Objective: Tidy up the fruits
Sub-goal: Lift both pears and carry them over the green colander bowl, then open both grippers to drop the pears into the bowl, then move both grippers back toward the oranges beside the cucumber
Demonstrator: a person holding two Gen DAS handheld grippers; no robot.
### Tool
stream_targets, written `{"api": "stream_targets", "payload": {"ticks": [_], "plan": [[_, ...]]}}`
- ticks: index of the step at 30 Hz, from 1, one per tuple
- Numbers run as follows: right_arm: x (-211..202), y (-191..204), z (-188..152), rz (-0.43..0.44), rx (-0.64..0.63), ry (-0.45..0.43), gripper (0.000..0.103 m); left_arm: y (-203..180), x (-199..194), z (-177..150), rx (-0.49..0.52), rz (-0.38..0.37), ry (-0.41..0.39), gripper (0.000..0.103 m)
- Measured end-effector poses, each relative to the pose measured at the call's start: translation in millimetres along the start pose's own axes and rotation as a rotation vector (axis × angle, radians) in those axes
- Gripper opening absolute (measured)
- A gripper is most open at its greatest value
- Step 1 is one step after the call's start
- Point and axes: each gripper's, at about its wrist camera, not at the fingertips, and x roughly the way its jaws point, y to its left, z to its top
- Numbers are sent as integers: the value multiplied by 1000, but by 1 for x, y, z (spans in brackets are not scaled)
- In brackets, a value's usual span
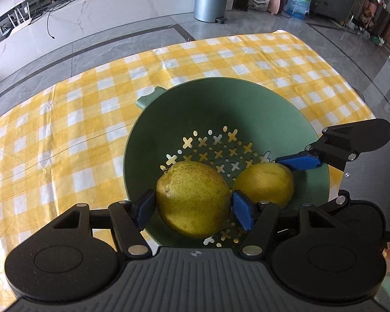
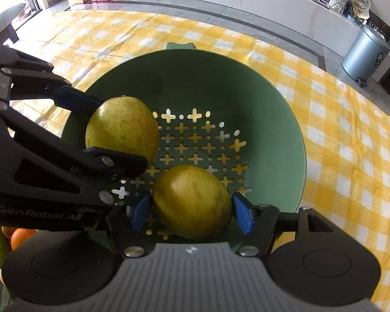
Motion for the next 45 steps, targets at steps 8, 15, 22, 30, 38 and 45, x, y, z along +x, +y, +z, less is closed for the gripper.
{"api": "stream_targets", "payload": {"ticks": [8, 15, 22, 30, 38, 45], "plan": [[-4, 3, 2, -23, -21, 6, 66, 1, -7, 2, 10, 22, -26, 77], [-9, 3, 0, -36, -5, -3, 76, 2, -19, -1, -5, 14, -48, 77], [-24, 9, 1, -62, -2, -48, 84, -2, -44, -6, 3, 14, -80, 78], [-55, 20, -18, -147, 86, -150, 84, -3, -83, -27, -16, 13, -150, 78], [-85, 42, -59, -166, 204, -257, 85, -6, -114, -67, -23, 53, -211, 78], [-101, 71, -90, -193, 285, -332, 89, -4, -134, -108, -30, 70, -234, 79]]}}
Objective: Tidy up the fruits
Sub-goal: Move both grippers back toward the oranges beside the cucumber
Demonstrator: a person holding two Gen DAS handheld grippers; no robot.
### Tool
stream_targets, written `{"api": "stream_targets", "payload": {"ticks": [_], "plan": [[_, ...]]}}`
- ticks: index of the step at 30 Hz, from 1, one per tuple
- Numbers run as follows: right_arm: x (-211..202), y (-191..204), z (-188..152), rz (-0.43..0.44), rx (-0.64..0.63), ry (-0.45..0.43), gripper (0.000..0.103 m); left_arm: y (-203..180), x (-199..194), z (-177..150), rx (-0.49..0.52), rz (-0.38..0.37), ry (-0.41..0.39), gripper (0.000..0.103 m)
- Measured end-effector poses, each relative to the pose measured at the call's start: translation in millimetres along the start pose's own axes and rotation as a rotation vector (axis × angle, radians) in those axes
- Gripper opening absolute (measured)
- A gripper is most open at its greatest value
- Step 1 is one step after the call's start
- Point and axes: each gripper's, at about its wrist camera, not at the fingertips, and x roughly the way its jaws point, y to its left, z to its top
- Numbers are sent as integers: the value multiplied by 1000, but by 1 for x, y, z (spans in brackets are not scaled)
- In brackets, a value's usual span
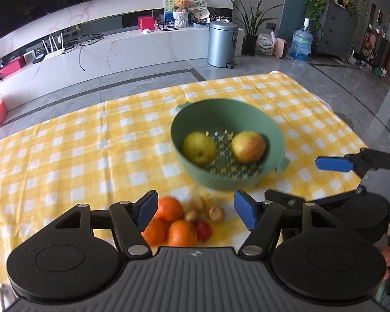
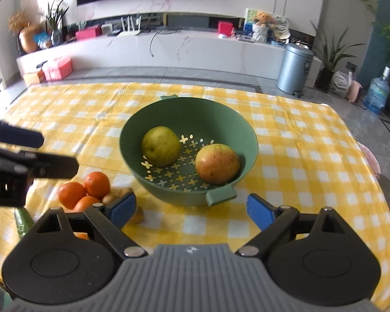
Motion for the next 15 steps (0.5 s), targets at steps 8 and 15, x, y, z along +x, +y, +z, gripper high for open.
{"api": "stream_targets", "payload": {"ticks": [8, 15], "plan": [[-20, 25, -33, 7, 30, 0, 91, 16, -15, -44, -42, -7, 35, 79], [-25, 45, -55, 35, 32, 35, 91, 35, -29, -76, -68, -11, 49, 79]]}}
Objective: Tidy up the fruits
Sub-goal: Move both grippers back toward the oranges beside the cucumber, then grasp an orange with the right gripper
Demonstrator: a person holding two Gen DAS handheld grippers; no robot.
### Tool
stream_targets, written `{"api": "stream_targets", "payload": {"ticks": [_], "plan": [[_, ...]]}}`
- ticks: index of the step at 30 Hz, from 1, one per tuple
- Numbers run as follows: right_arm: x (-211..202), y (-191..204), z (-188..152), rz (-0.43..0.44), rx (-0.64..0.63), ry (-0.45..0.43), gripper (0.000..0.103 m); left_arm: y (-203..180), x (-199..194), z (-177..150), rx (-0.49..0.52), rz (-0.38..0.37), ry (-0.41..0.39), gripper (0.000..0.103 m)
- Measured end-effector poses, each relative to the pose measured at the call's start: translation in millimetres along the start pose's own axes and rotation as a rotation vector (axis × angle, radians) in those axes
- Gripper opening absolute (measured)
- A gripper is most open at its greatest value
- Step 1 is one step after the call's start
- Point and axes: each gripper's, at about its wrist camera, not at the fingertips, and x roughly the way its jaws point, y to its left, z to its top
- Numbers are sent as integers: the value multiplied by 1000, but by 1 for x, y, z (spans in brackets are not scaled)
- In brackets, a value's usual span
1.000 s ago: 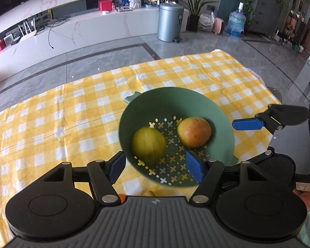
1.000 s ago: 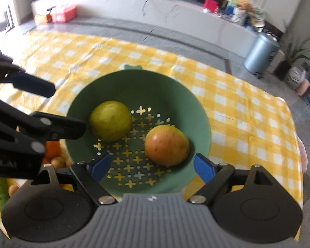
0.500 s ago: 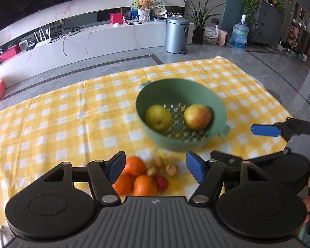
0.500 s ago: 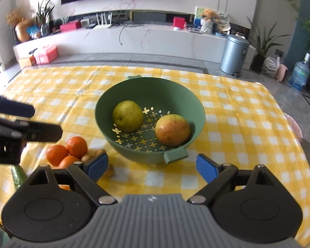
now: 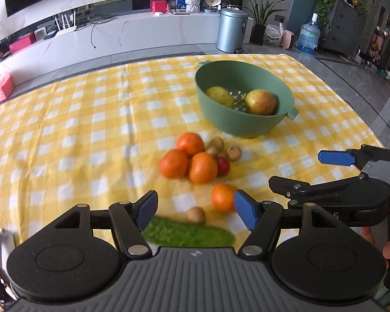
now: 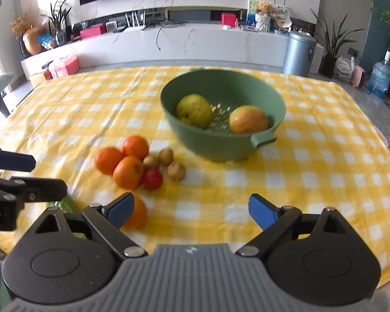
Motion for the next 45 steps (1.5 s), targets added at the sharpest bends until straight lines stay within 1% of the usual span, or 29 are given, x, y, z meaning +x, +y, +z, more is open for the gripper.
{"api": "stream_targets", "payload": {"ticks": [2, 5, 7, 9, 10, 12, 13, 14, 16, 22, 28, 32, 39, 42, 44, 45], "plan": [[-1, 6, -6, 8, -6, 7, 90, 8, -2, -7, -22, -10, 0, 79], [-2, 13, -13, 16, -17, 4, 89, 18, 0, -15, -58, -23, 27, 79], [-1, 17, -15, 38, -25, 10, 89, 22, 3, -19, -72, -24, 40, 79], [0, 18, -18, 51, -25, 15, 85, 24, 6, -23, -79, -32, 53, 79], [2, 19, -19, 61, -26, 20, 82, 26, 7, -24, -84, -36, 58, 79], [5, 21, -21, 86, -23, 32, 81, 28, 10, -26, -103, -40, 63, 78], [6, 21, -22, 100, -23, 36, 78, 29, 12, -26, -112, -46, 64, 78], [8, 23, -22, 113, -25, 40, 72, 29, 13, -26, -119, -52, 66, 77], [12, 24, -22, 144, -23, 50, 68, 29, 17, -25, -122, -56, 68, 77], [25, 30, -21, 224, -22, 66, 61, 26, 26, -20, -119, -35, 79, 76], [41, 33, -18, 250, 4, 97, 60, 28, 32, -15, -123, -15, 81, 75], [50, 31, -15, 268, 35, 115, 60, 31, 36, -13, -129, -18, 87, 74], [63, 31, -15, 280, 65, 147, 60, 27, 40, -9, -95, -14, 86, 70], [68, 31, -15, 289, 74, 160, 60, 29, 42, -9, -101, -10, 91, 70], [70, 33, -15, 293, 71, 167, 53, 31, 43, -10, -107, -6, 93, 70], [72, 33, -15, 288, 68, 169, 53, 31, 43, -10, -110, -5, 93, 70]]}}
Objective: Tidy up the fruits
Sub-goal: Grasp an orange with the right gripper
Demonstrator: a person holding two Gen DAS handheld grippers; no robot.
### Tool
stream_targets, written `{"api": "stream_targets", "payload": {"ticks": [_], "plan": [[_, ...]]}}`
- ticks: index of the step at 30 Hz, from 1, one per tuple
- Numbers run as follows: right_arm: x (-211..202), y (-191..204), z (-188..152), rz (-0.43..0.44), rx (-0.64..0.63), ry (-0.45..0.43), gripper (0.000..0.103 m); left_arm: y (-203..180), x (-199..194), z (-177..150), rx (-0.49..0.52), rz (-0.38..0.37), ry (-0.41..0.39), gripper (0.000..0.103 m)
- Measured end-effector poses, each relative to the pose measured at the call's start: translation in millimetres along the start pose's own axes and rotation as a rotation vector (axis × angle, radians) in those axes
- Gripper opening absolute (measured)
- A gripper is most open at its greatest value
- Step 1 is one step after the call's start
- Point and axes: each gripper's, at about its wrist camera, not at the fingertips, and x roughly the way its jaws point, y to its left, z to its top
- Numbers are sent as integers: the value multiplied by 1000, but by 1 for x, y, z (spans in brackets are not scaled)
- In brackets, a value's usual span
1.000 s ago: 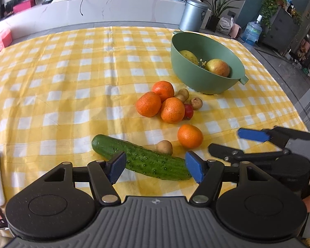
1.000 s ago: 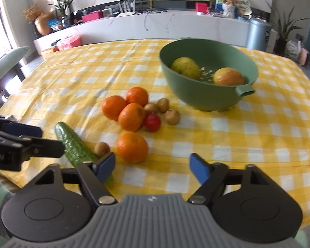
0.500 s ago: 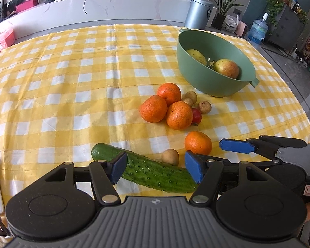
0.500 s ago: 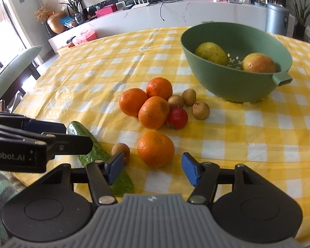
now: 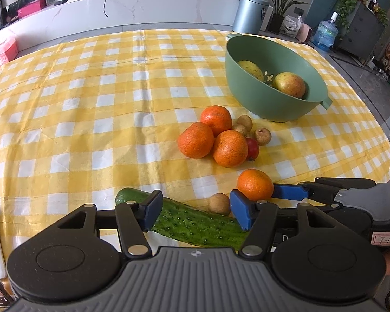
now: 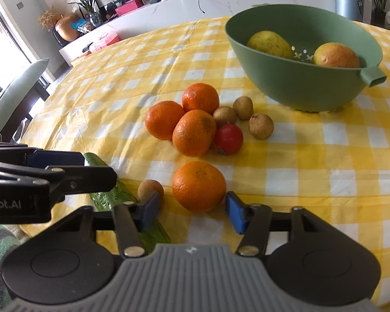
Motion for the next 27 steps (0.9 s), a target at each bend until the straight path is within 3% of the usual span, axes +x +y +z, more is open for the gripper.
{"api": "stream_targets", "payload": {"ticks": [5, 7, 17, 27], "plan": [[2, 0, 0, 0, 3, -4, 50, 2, 2, 1, -10, -7, 2, 70], [2, 0, 0, -16, -5, -7, 41, 2, 3, 1, -10, -10, 3, 70], [-12, -5, 0, -62, -41, -35, 40, 1, 5, 3, -14, -26, -7, 70], [-22, -31, 7, -182, -15, -70, 40, -11, 19, 15, -30, -117, -43, 70]]}}
